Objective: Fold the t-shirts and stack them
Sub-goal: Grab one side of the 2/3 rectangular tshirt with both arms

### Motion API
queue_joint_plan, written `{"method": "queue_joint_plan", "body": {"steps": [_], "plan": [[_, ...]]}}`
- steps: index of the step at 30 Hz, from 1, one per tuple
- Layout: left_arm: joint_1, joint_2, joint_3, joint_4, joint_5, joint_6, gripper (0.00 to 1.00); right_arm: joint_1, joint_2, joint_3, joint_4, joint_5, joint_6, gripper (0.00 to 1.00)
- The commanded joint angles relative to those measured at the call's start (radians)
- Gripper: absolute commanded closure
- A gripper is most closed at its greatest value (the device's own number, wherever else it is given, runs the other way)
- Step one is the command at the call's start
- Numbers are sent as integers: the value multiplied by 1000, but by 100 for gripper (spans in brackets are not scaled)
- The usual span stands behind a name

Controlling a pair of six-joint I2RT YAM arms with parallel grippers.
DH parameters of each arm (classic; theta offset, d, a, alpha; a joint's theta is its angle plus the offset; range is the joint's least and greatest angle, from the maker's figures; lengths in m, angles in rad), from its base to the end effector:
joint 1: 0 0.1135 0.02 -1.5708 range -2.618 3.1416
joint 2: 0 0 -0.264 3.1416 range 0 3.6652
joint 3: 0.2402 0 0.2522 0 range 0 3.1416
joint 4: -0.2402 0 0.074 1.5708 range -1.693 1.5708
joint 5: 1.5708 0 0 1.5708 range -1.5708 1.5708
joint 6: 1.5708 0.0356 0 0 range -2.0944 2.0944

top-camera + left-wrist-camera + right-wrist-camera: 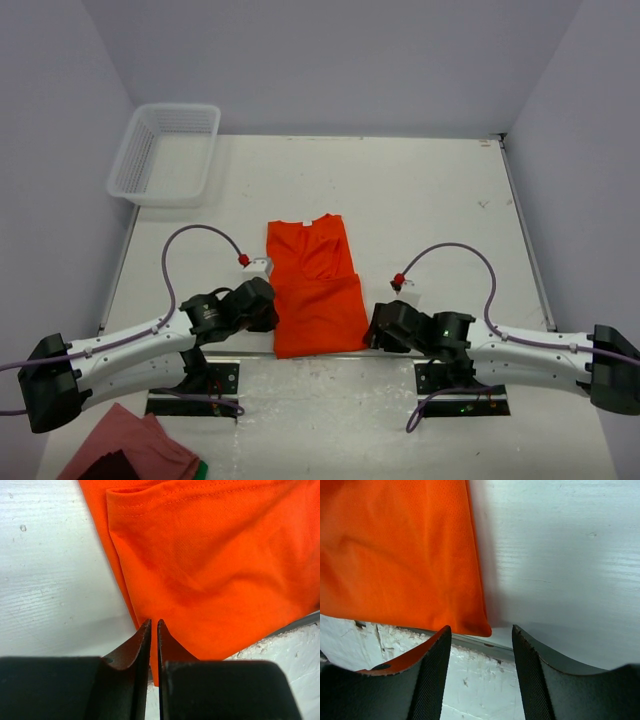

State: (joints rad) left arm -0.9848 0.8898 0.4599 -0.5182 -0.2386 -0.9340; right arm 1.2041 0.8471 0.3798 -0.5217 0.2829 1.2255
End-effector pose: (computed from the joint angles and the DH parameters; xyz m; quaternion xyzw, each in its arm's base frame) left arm 0.0982 -0.1327 0.1828 -0.0124 0.9458 -0.1840 0.2674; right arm 0.0632 0.1368 0.1642 0.0506 0.9479 0.2191 0.2256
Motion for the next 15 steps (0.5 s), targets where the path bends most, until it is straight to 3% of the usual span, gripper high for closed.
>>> {"method": "queue_joint_plan", "body": {"steps": [1,15], "plan": [[-9,-5,8,7,-7,-29,91,2,20,-19,81,-2,38,47],[-21,24,19,7,-1,-32,91,2,70,-45,144,-13,49,62]]}}
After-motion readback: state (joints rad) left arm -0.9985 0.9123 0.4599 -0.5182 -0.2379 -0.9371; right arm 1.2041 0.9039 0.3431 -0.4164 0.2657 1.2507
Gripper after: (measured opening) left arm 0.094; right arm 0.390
